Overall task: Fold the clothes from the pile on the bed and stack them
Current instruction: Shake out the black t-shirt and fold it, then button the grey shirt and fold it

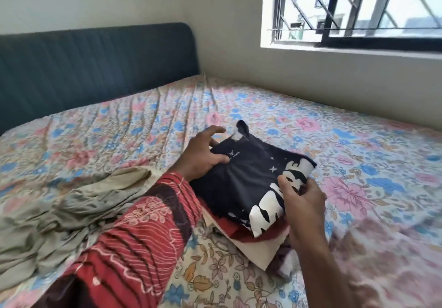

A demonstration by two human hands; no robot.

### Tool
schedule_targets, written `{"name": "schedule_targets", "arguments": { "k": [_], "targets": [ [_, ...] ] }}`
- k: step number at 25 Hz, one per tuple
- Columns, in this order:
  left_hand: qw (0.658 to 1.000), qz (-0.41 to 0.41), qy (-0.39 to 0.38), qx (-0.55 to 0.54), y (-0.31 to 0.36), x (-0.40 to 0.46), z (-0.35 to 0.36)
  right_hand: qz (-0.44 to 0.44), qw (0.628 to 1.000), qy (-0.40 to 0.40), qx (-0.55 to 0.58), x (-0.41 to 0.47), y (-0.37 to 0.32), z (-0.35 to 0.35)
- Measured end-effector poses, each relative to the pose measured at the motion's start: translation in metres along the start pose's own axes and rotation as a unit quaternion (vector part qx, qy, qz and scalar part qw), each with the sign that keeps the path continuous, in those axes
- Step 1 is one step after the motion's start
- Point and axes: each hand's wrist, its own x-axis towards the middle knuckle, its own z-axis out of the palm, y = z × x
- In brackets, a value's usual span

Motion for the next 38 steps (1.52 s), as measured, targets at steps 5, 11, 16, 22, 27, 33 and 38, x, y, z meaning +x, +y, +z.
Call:
{"name": "schedule_targets", "arguments": {
  "k": [5, 11, 16, 22, 27, 33, 38],
  "targets": [
    [0.999, -0.018, -0.037, 0.026, -0.037, 0.003, 0.037, 0.000, 0.973, 0.058, -0.225, 0.003, 0.034, -0.014],
    [0.989, -0.042, 0.120, -0.080, -0.061, -0.050, 0.004, -0.232, 0.937, -0.007, -0.263, -0.029, -0.018, 0.033],
    [0.956, -0.183, 0.200, -0.116, -0.122, -0.132, -0.064, -0.288, 0.881, -0.273, -0.259, -0.096, -0.001, 0.158],
    [0.882, -0.311, 0.324, -0.139, -0.192, -0.210, -0.131, -0.343, 0.772, -0.422, -0.330, -0.139, 0.049, 0.291],
    [0.871, -0.355, 0.305, -0.149, -0.209, -0.242, -0.142, -0.421, 0.667, -0.434, -0.435, -0.150, 0.067, 0.353],
    [0.802, -0.358, 0.289, -0.381, -0.205, -0.266, -0.132, -0.293, 0.790, -0.499, -0.205, -0.181, 0.067, 0.327],
    [0.701, -0.327, 0.318, -0.548, -0.209, -0.317, -0.089, -0.255, 0.691, -0.655, -0.168, -0.222, 0.108, 0.221]
  ]
}}
